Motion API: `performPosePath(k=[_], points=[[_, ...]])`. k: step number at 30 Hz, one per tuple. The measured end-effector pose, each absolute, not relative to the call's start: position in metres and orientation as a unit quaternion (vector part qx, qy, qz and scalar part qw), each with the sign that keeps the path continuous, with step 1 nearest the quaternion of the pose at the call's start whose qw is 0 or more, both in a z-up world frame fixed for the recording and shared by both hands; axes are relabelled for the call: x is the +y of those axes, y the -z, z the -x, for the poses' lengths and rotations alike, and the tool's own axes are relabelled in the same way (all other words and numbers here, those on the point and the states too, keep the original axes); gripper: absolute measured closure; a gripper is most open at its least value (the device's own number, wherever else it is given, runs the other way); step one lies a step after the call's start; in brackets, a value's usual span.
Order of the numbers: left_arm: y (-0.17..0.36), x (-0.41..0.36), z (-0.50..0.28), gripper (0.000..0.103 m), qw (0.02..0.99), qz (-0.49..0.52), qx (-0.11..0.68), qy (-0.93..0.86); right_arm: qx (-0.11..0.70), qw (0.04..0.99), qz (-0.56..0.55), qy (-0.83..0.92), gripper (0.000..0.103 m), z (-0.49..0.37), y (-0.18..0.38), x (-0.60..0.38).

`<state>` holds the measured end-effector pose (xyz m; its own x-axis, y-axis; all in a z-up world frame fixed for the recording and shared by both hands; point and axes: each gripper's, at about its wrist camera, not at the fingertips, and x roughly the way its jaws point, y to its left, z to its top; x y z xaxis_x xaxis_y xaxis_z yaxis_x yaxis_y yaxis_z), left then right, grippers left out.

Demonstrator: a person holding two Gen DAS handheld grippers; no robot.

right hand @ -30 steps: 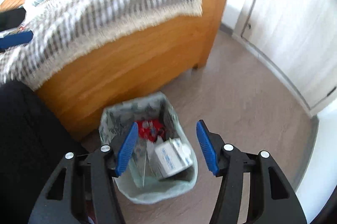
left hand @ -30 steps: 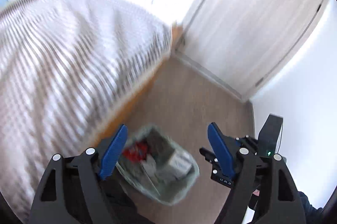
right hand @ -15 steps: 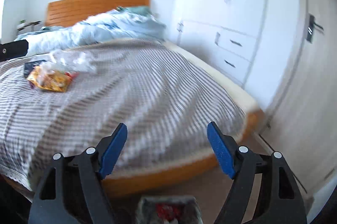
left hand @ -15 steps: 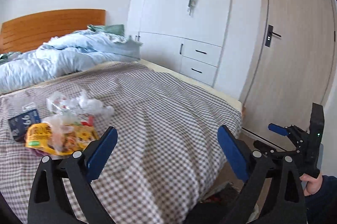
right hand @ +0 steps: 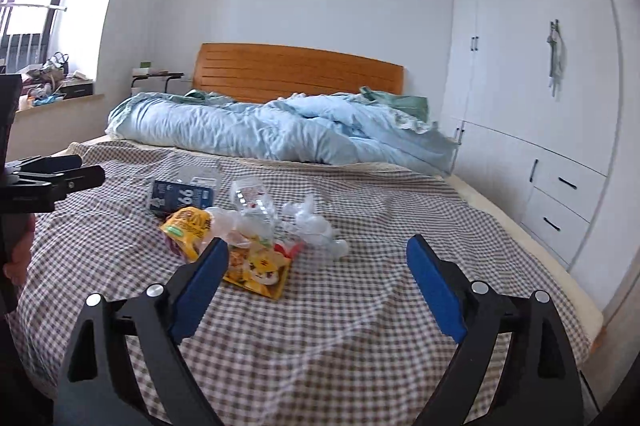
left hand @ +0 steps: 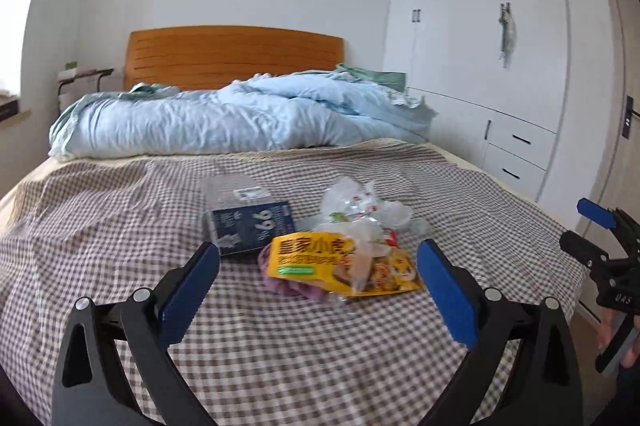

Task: Collect trash
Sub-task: 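Move both tools back over the trash on the bed, then grasp the clear plastic bottle with the right tool while the left tool grasps a white plastic bag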

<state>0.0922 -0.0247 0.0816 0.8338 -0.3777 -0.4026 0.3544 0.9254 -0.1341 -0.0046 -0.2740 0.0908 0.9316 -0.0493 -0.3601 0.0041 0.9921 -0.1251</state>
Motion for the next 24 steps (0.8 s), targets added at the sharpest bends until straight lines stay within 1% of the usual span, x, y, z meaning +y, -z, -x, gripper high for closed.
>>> performPosePath(k=[4, 7, 13, 18, 21, 24], points=[[-0.063, 0.002, -0.116, 0.008, 0.952, 0.069, 0.248, 0.166, 0.237, 0.97, 0.055, 0.006, 0.016, -0.04, -0.062, -0.247], [-0.052, 0.01, -0.123, 0.008, 0.952, 0.066, 0.254, 0.155, 0.245, 0.969, 0.027, -0.003, 0.016, -0.065, -0.048, -0.239], [-0.033, 0.025, -0.147, 0.008, 0.943, 0.079, 0.291, 0.137, 0.252, 0.967, 0.005, -0.02, 0.016, -0.127, -0.045, -0.243], [-0.025, 0.036, -0.163, 0.008, 0.941, 0.083, 0.305, 0.121, 0.286, 0.957, 0.032, -0.031, 0.016, -0.18, -0.042, -0.245], [-0.017, 0.043, -0.171, 0.008, 0.937, 0.091, 0.321, 0.105, 0.291, 0.956, 0.016, -0.038, 0.016, -0.207, -0.039, -0.248], [-0.011, 0.049, -0.177, 0.008, 0.93, 0.11, 0.338, 0.096, 0.314, 0.948, 0.01, -0.054, 0.016, -0.239, -0.03, -0.25]])
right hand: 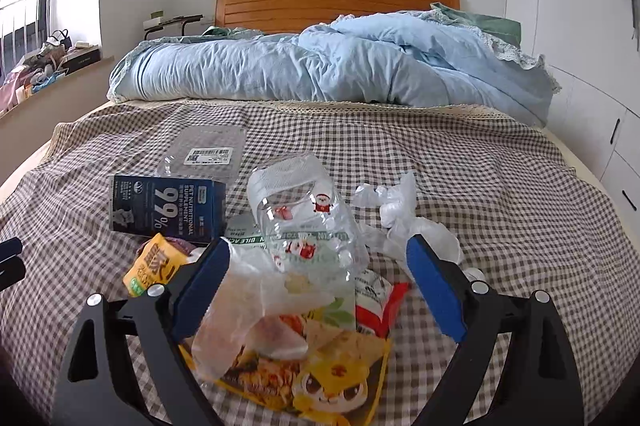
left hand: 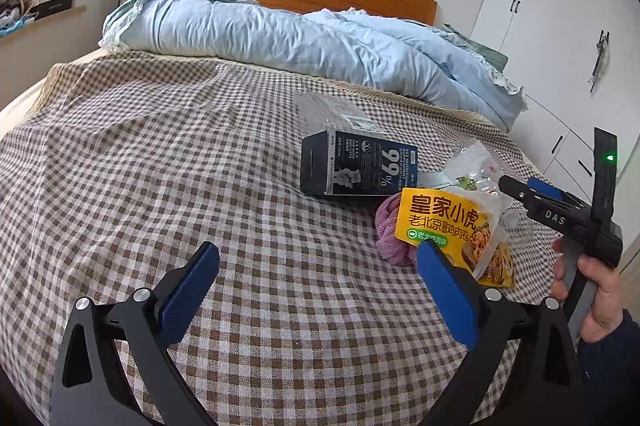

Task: Collect trash
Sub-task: 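Grasp the clear plastic bottle with the right tool while the left tool grasps a white plastic bag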

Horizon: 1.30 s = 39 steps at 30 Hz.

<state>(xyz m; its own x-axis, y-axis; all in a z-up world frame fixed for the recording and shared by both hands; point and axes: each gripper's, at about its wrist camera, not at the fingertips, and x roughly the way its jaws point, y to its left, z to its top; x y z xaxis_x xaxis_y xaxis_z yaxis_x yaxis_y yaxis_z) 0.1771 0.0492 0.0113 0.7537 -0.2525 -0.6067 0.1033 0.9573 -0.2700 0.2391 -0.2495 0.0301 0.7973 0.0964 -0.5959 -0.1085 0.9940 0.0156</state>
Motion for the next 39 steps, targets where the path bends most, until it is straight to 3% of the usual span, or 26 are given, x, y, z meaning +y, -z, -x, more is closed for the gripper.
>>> performPosePath(k=[3, 4, 5, 6, 10, 18, 28, 33, 39], points=[[-0.007, 0.051, -0.179, 0.008, 0.927, 0.114, 0.346, 0.091, 0.337, 0.94, -0.017, -0.06, 0.016, -0.26, -0.018, -0.257], [-0.005, 0.05, -0.179, 0.008, 0.927, 0.11, 0.347, 0.089, 0.341, 0.938, -0.02, -0.061, 0.02, -0.262, -0.013, -0.26], [-0.003, 0.049, -0.179, 0.008, 0.927, 0.104, 0.348, 0.089, 0.349, 0.934, -0.028, -0.07, 0.031, -0.262, -0.009, -0.262], [-0.002, 0.046, -0.18, 0.007, 0.927, 0.096, 0.35, 0.09, 0.353, 0.931, -0.043, -0.079, 0.033, -0.261, -0.005, -0.266], [0.004, 0.035, -0.177, 0.008, 0.929, 0.065, 0.352, 0.093, 0.339, 0.934, -0.063, -0.09, 0.034, -0.249, -0.015, -0.276], [0.011, 0.025, -0.173, 0.007, 0.927, 0.049, 0.357, 0.101, 0.237, 0.968, -0.071, -0.051, 0.034, -0.185, -0.066, -0.297], [0.002, -0.032, -0.159, 0.008, 0.924, -0.017, 0.354, 0.146, 0.226, 0.968, -0.111, -0.013, 0.035, -0.113, -0.041, -0.318], [-0.013, -0.071, -0.179, 0.008, 0.918, 0.007, 0.368, 0.146, 0.241, 0.959, -0.145, -0.022, 0.035, -0.093, -0.025, -0.335], [-0.017, -0.129, -0.217, 0.024, 0.909, 0.013, 0.389, 0.152, 0.241, 0.95, -0.2, -0.009, 0.036, -0.076, -0.013, -0.366]])
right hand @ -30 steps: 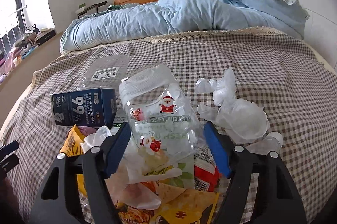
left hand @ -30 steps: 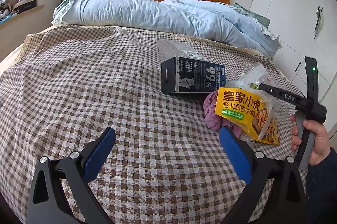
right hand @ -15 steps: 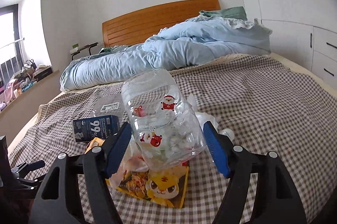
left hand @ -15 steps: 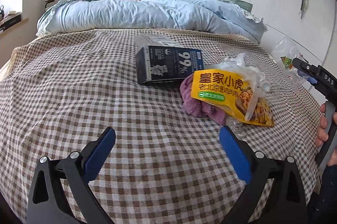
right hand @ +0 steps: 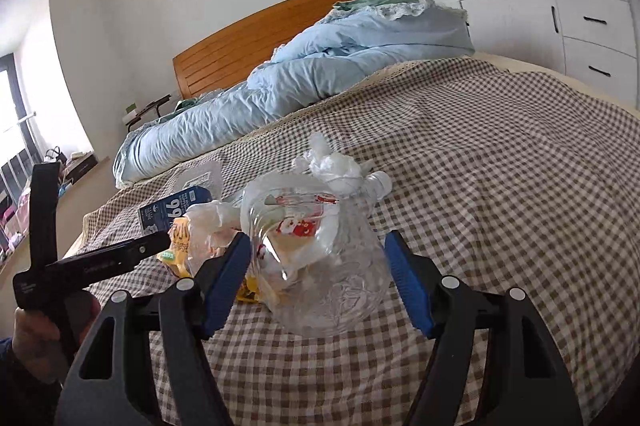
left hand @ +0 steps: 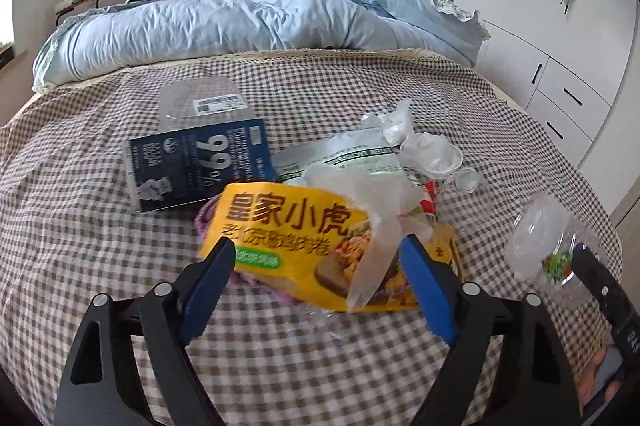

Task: Collect trash
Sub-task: 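Grasp the clear plastic bottle with the right tool while the left tool grasps a white plastic bag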

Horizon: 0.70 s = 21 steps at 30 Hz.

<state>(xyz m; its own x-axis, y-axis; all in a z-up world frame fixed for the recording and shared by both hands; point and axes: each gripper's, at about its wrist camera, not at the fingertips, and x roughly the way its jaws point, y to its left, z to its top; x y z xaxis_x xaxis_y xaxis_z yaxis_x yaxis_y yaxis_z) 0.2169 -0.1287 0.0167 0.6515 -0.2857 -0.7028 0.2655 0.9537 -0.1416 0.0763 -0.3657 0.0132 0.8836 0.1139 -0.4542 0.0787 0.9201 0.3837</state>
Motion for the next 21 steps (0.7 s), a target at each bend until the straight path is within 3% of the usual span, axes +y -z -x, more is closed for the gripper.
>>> performPosePath(k=[2, 3, 5, 7, 17, 21], points=[[-0.015, -0.143, -0.227, 0.028, 0.905, 0.023, 0.394, 0.161, 0.243, 0.947, -0.207, -0.013, 0.036, -0.073, -0.01, -0.369], [-0.012, -0.15, -0.233, 0.036, 0.903, 0.019, 0.398, 0.161, 0.245, 0.948, -0.204, -0.012, 0.036, -0.074, -0.009, -0.369], [-0.005, -0.162, -0.242, 0.062, 0.898, 0.006, 0.41, 0.156, 0.253, 0.947, -0.197, -0.009, 0.036, -0.076, -0.008, -0.368], [-0.003, -0.166, -0.244, 0.1, 0.891, 0.015, 0.421, 0.171, 0.269, 0.943, -0.197, -0.012, 0.036, -0.08, -0.002, -0.367], [-0.071, -0.136, -0.19, 0.103, 0.925, 0.011, 0.328, 0.194, 0.357, 0.921, -0.151, -0.036, 0.033, -0.083, 0.034, -0.343], [-0.079, -0.123, -0.179, 0.103, 0.925, 0.016, 0.323, 0.198, 0.363, 0.91, -0.194, -0.041, 0.024, -0.078, 0.042, -0.354]])
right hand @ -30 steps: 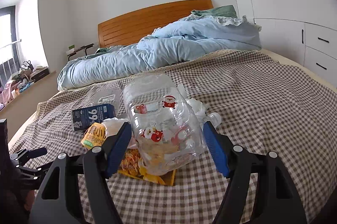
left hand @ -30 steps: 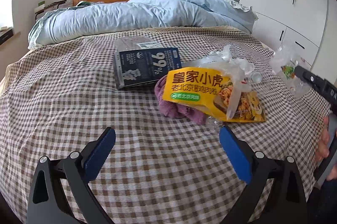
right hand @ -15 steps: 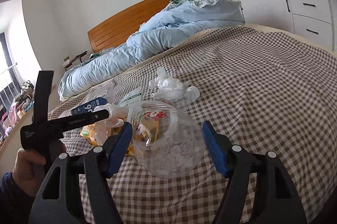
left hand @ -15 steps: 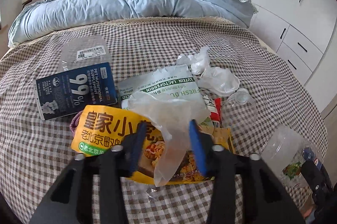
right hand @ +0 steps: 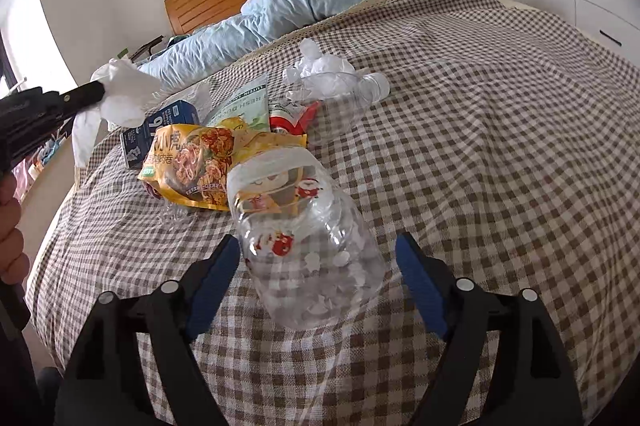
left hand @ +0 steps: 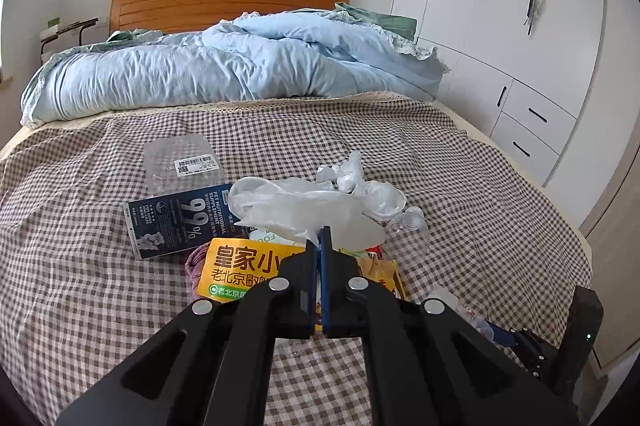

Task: Collect trash
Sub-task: 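Grasp the clear plastic bottle with the right tool while the left tool grasps a white plastic bag, then carry bottle and bag to the wastebasket and open both tools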

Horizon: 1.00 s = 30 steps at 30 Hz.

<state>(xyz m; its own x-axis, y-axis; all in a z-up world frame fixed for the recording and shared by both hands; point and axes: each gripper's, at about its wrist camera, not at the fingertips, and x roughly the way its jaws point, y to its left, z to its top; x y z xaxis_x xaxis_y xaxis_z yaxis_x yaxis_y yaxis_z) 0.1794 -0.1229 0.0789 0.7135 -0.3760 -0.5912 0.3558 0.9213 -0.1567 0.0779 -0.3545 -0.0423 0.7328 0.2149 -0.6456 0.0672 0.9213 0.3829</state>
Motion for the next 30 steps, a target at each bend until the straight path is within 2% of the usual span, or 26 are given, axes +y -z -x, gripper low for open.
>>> performPosePath(k=[5, 11, 17, 19, 22, 30], points=[[-0.078, -0.113, -0.171, 0.103, 0.924, 0.017, 0.325, 0.2, 0.365, 0.908, -0.197, -0.058, 0.024, -0.077, 0.044, -0.355], [-0.076, -0.112, -0.164, 0.103, 0.923, 0.011, 0.325, 0.205, 0.385, 0.906, -0.141, -0.102, 0.024, -0.083, 0.051, -0.352], [-0.076, -0.111, -0.155, 0.103, 0.925, 0.006, 0.317, 0.209, 0.364, 0.904, -0.172, -0.148, 0.024, -0.078, 0.054, -0.377], [-0.075, -0.111, -0.154, 0.103, 0.924, 0.009, 0.318, 0.21, 0.37, 0.906, -0.137, -0.153, 0.024, -0.08, 0.051, -0.364], [-0.075, -0.114, -0.153, 0.103, 0.924, 0.008, 0.319, 0.211, 0.38, 0.904, -0.1, -0.167, 0.045, -0.084, 0.05, -0.346], [-0.079, -0.113, -0.142, 0.103, 0.926, -0.008, 0.314, 0.209, 0.33, 0.935, -0.061, -0.111, 0.045, -0.063, 0.015, -0.337]])
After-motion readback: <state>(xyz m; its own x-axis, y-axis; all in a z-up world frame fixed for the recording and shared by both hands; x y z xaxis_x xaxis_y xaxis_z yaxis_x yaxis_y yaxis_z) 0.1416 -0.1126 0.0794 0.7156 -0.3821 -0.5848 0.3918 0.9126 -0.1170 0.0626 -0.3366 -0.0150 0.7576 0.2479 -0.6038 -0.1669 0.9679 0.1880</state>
